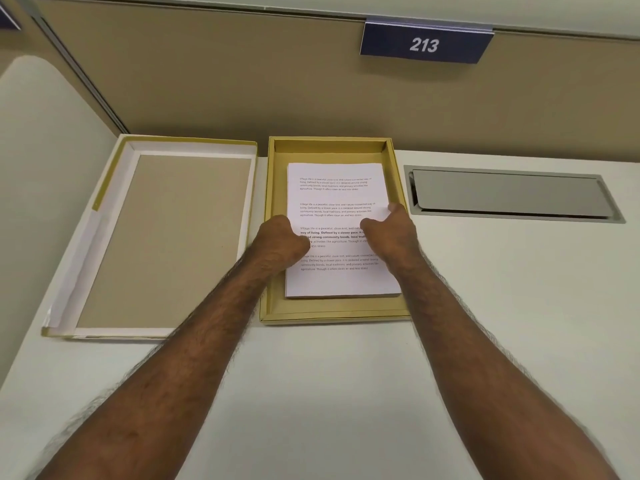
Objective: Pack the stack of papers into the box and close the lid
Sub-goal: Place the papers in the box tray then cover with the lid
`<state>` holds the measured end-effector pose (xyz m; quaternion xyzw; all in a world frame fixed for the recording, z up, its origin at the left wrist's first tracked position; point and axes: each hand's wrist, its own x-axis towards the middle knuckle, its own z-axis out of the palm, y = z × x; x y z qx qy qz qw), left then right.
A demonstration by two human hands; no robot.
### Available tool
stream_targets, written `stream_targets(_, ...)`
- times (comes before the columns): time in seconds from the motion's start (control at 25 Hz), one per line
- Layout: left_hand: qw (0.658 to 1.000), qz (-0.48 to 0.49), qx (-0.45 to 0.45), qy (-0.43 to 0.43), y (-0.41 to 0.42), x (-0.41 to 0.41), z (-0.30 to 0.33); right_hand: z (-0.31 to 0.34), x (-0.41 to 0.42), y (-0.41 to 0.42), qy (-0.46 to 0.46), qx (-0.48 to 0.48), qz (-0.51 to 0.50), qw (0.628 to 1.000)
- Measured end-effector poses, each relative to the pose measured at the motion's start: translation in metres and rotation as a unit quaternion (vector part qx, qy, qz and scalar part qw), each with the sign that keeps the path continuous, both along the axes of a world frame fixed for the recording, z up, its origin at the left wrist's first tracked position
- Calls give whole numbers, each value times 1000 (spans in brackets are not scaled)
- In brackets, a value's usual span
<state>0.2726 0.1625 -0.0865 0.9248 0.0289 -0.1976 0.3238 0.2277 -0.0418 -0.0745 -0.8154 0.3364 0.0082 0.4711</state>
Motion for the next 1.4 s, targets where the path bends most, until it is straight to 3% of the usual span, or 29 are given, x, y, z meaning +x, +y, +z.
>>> stream_targets(0.52,1000,-3,-25,-15,-2,-16,10,8,-28,-4,-32,25,66,997)
stream_targets(0.72,998,33,-40,-35,3,-45,21,15,-67,-11,-116,-75,-2,990)
stream_targets(0.8,996,42,-45,-59,7,-61,20,10,-80,-18,-73,-95,-21,993)
stream_targets(0.96,997,13,-41,-71,20,-97,12,2,-99,-20,36,-91,34,995)
stream_targets(1.4,997,-3,41,-59,24,-142,3,-5,-134,-30,62,-124,82,987)
